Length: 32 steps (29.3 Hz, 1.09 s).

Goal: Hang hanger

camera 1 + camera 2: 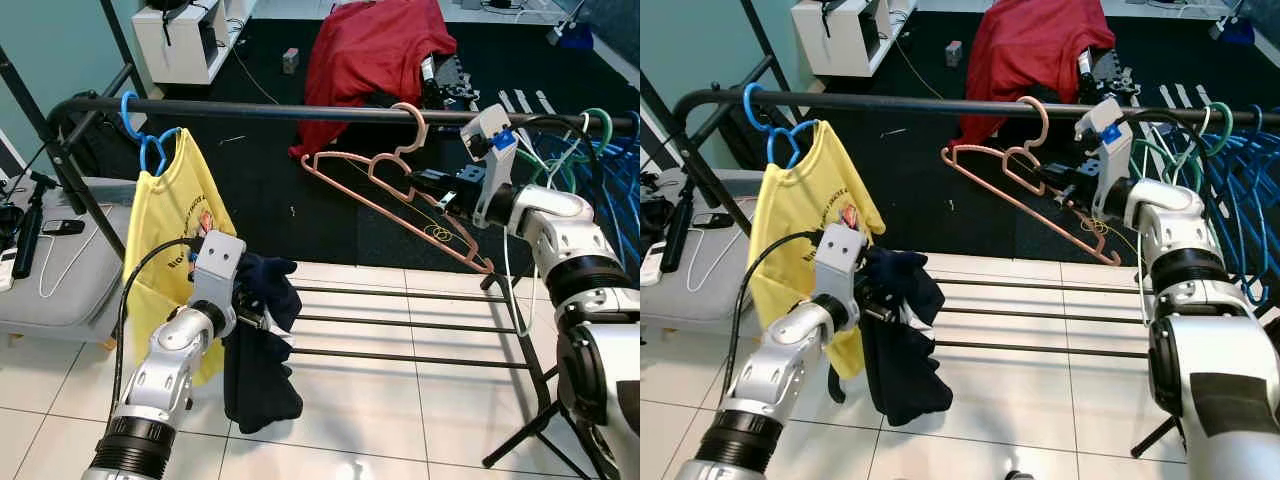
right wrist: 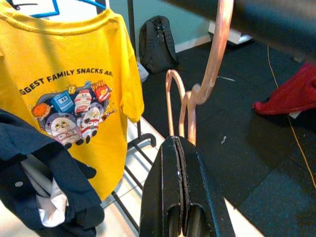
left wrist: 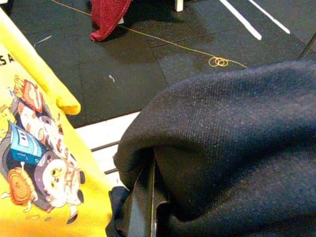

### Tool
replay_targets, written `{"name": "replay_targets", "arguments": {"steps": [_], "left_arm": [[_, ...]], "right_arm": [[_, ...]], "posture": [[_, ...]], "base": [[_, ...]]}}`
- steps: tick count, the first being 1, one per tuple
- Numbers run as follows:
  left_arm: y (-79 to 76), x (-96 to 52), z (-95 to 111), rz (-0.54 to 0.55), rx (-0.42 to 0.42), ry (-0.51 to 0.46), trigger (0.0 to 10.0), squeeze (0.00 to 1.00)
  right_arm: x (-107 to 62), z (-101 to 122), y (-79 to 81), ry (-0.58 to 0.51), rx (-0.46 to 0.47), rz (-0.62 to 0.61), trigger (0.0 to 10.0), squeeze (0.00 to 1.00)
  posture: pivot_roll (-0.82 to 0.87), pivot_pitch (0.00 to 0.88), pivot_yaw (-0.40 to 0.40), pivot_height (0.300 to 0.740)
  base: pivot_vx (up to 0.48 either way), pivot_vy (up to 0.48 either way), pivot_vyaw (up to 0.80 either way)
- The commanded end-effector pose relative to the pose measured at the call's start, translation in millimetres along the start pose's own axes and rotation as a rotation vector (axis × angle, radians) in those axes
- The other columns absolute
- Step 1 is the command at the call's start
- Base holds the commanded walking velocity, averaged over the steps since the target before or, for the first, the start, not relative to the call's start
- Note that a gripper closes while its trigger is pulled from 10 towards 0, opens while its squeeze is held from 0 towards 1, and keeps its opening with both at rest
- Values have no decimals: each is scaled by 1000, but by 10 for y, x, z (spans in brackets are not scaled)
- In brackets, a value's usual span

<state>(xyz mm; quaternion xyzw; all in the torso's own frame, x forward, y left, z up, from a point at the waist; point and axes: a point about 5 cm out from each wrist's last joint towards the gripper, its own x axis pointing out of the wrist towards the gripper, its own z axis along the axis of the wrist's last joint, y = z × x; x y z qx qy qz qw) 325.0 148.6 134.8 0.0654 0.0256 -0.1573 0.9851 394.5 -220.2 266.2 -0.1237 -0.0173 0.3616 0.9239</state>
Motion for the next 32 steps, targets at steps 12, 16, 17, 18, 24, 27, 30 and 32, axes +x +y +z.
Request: {"name": "replay_targets", "arguments": {"steps": [12,16,17,18,24,27,30,32], "left_arm": [[-28,-3,62,-13,24,-17,10000,0],[-30,-6,69,-14,23,-18,10000,0],[-30,-8,71,-14,23,-19,10000,0],[-31,-9,71,-15,23,-19,10000,0],[-43,-32,61,-19,22,-15,10000,0],[-51,-52,66,-25,22,-17,10000,0],[-68,-76,83,-42,15,-31,10000,0],[-91,-96,99,-65,15,-43,10000,0]], "right_arm": [[-46,27,-50,-26,-19,-38,10000,1000],[-57,30,-58,-25,-22,-36,10000,1000],[-60,33,-60,-25,-23,-36,10000,1000],[-62,35,-62,-26,-25,-37,10000,1000],[-67,-3,-68,3,-52,-61,10000,1000],[-53,-33,-57,5,-60,-75,10000,0],[-33,-52,-41,-4,-39,-75,10000,0],[-20,-60,-30,-7,-30,-72,10000,0]], "posture": [[-65,182,10,740],[-66,187,9,740],[-66,187,9,740],[-66,187,8,740],[-63,201,10,740],[-57,216,10,740],[-52,225,9,740],[-47,233,6,740]], "base": [[0,0,0],[0,0,0],[0,0,0],[0,0,0],[0,0,0],[0,0,0],[0,0,0],[0,0,0]]}}
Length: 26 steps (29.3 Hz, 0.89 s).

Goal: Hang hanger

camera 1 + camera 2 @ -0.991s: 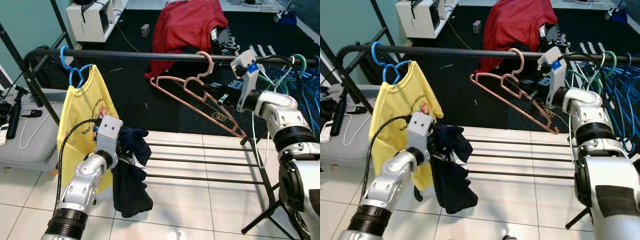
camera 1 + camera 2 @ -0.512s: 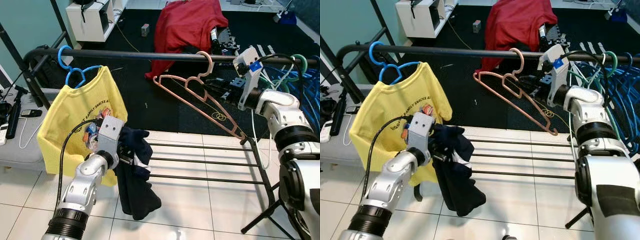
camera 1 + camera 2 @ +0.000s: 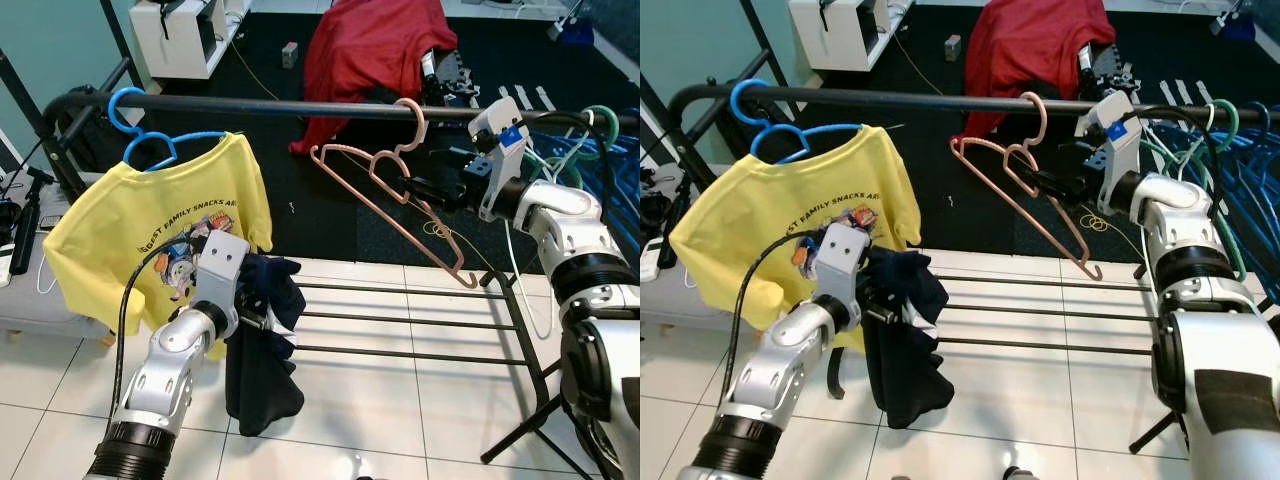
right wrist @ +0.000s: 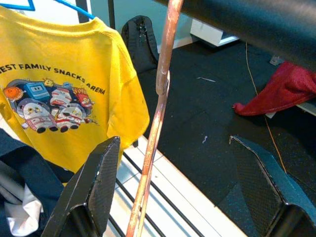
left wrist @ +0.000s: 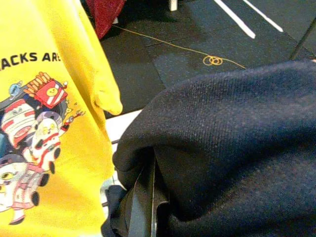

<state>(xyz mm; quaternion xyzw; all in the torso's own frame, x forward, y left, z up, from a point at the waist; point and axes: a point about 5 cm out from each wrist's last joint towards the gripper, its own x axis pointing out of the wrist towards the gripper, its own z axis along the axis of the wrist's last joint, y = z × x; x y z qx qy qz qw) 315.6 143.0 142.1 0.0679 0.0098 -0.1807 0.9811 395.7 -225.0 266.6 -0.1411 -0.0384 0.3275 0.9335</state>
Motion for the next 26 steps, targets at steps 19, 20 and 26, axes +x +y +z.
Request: {"name": "replay_targets", "arguments": {"steps": [19,20,26], "left_arm": [[-275,-217,48,-173,82,-27,10000,0],[-279,-222,45,-175,83,-25,10000,0],[-295,-234,44,-184,90,-15,10000,0]], "right_arm": [[130,74,27,14,15,-26,10000,0],[135,72,24,23,17,-35,10000,0],[157,35,43,67,33,-27,0,0]], "posture": [[-47,272,-40,740],[-47,273,-41,740],[-56,285,-45,740]], "base": [[0,0,0],[0,0,0],[0,0,0]]}}
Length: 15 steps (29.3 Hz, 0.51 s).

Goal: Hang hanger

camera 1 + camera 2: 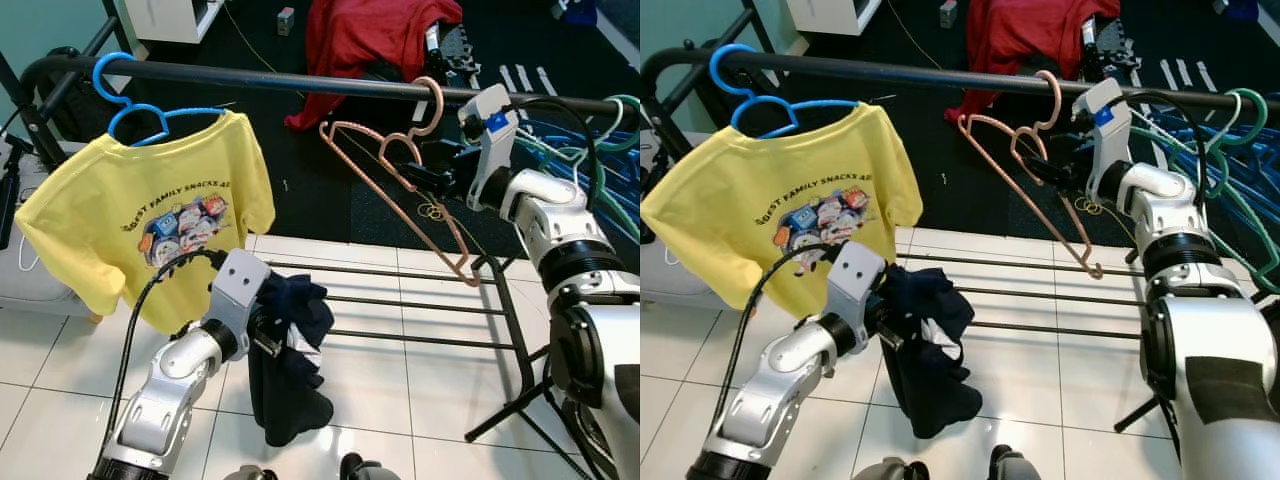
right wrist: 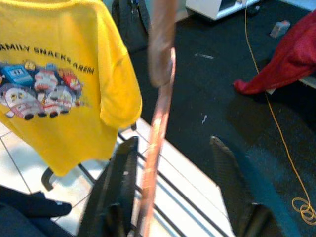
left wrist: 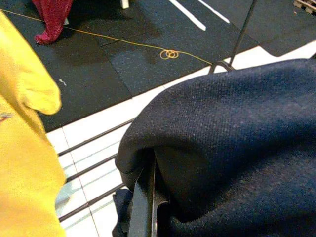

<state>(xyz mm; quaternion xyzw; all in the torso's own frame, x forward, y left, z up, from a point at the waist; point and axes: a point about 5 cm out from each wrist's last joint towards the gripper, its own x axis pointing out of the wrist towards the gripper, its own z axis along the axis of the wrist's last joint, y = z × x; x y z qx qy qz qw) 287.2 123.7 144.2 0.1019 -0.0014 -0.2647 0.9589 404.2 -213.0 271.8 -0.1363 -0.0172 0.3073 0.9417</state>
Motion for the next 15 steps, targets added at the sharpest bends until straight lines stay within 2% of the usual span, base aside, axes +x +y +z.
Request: {"name": "replay_targets", "arguments": {"steps": [1,15], "left_arm": [[-29,-31,-2,-14,15,7,10000,0],[-14,-24,0,-8,36,22,10000,0]], "right_arm": [[19,-35,25,29,13,16,0,0],[52,6,45,15,26,31,0,0]], "posture": [[-56,285,-45,740],[-61,298,-56,740]], "base": [[0,0,0],[0,0,0]]}}
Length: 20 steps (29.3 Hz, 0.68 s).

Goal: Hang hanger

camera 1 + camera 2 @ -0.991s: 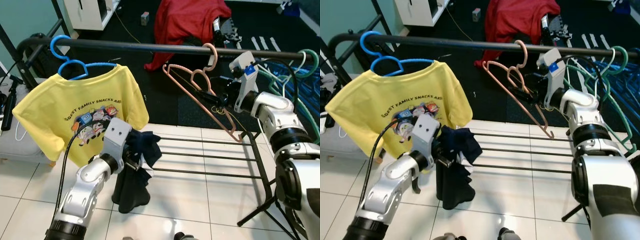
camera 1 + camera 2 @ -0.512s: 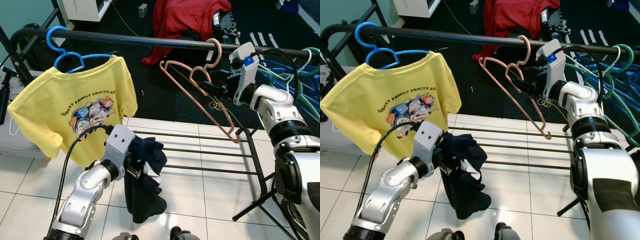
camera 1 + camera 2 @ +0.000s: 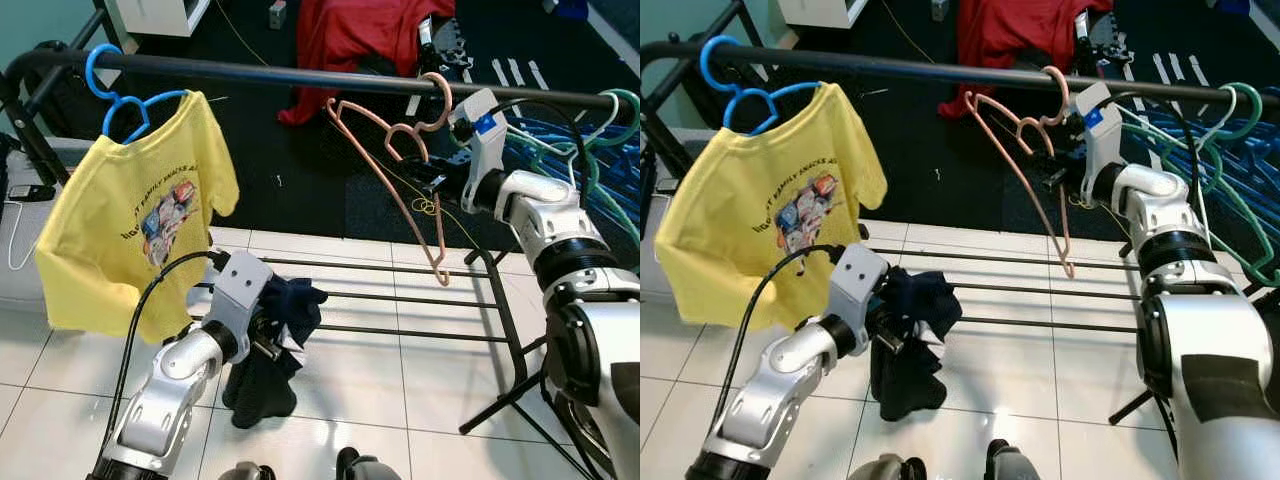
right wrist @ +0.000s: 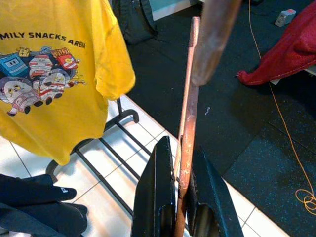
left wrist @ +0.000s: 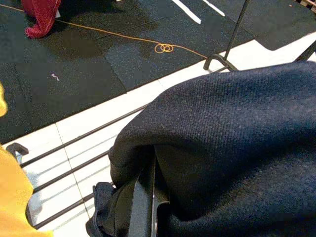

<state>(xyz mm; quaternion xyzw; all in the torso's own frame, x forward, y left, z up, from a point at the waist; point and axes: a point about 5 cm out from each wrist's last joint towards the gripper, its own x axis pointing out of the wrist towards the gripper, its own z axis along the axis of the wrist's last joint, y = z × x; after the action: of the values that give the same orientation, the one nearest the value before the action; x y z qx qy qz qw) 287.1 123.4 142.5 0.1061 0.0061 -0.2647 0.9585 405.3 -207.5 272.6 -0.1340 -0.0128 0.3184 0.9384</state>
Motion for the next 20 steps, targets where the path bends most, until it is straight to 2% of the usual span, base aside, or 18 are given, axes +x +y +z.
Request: {"name": "replay_targets", "arguments": {"steps": [1,8,12,20], "left_arm": [[-7,-26,15,-6,32,5,10000,0],[-13,-1,34,2,48,6,10000,0],[-11,28,42,14,59,9,10000,0],[-35,54,54,-1,63,6,10000,0]], "right_arm": [[13,-14,11,11,20,7,0,0],[5,77,-11,-19,-7,14,0,0],[-18,253,9,-130,-39,93,0,0],[-23,283,90,-186,-81,159,0,0]], "posture": [[-61,298,-56,740],[-66,294,-58,740],[-72,286,-49,740],[-76,280,-35,740]], "base": [[0,0,0],[0,0,0],[0,0,0],[0,0,0]]}}
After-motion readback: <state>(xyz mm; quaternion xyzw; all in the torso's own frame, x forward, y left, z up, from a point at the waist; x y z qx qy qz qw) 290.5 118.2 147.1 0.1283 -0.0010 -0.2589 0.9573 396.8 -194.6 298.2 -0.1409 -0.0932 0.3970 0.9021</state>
